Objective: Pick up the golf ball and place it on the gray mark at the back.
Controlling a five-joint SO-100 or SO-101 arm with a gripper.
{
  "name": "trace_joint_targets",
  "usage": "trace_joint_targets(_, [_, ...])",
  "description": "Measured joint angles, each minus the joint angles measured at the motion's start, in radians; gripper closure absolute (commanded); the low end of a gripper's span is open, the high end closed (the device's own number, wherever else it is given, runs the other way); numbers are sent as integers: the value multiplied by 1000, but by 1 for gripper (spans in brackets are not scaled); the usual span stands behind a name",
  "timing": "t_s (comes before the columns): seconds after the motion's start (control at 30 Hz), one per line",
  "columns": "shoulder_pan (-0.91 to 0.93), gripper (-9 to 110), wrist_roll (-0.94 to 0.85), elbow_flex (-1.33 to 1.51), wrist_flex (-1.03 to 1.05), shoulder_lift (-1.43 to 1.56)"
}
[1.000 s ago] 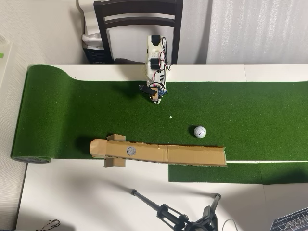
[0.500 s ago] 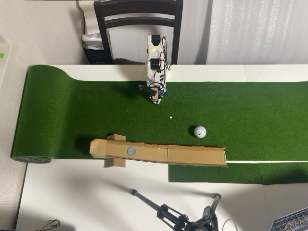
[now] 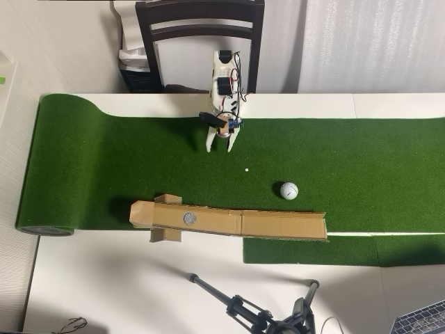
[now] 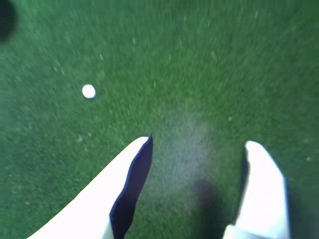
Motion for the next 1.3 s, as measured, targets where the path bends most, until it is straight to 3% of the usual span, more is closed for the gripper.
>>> trace_joint_targets(0.2, [-66,52,3,-135,0,-97])
trace_joint_targets(0.67, [-284,51,2,-615,0,-813])
trace_joint_targets(0.9, [-377,51,11,-723,0,-953])
trace_joint_targets(1.3, [-583,51,255,-897,0,-1115])
